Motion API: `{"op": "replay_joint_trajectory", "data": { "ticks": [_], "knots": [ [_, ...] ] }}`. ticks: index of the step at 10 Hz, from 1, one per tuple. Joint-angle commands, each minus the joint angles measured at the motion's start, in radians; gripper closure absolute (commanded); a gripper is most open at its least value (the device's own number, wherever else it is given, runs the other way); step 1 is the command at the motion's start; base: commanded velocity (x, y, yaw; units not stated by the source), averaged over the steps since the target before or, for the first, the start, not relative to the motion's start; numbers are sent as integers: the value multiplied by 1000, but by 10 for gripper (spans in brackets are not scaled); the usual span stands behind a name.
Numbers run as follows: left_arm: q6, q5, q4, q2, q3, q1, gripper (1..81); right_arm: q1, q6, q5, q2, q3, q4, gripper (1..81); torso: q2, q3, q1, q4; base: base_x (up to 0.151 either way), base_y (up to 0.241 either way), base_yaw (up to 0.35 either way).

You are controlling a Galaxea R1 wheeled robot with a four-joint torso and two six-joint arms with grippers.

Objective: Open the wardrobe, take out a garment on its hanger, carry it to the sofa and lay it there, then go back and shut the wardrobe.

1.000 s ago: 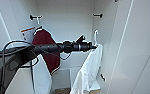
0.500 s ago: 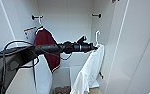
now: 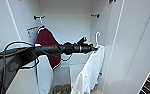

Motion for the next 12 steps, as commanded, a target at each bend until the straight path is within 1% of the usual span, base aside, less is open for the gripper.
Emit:
{"op": "replay_joint_trajectory", "data": {
  "ticks": [1,4,6,9,12],
  "knots": [
    [7,-52,19,-14,18,-168,811,33,-5,-54,14,8,-10,10,0,0,0,0,-93,0,0],
    [7,-53,36,-22,49,-124,811,35,-5,-54,14,8,-10,10,0,0,0,0,-93,0,0],
    [9,-93,51,-56,78,-81,811,35,-5,-54,14,8,-10,10,0,0,-1,0,-93,0,0],
    [9,-95,79,-76,103,-33,811,36,-5,-56,14,8,-12,10,0,0,-1,0,-93,0,0],
    [9,-93,80,-77,132,-27,811,35,-5,-54,14,8,-10,10,0,0,-1,0,-93,0,0]
  ]
}}
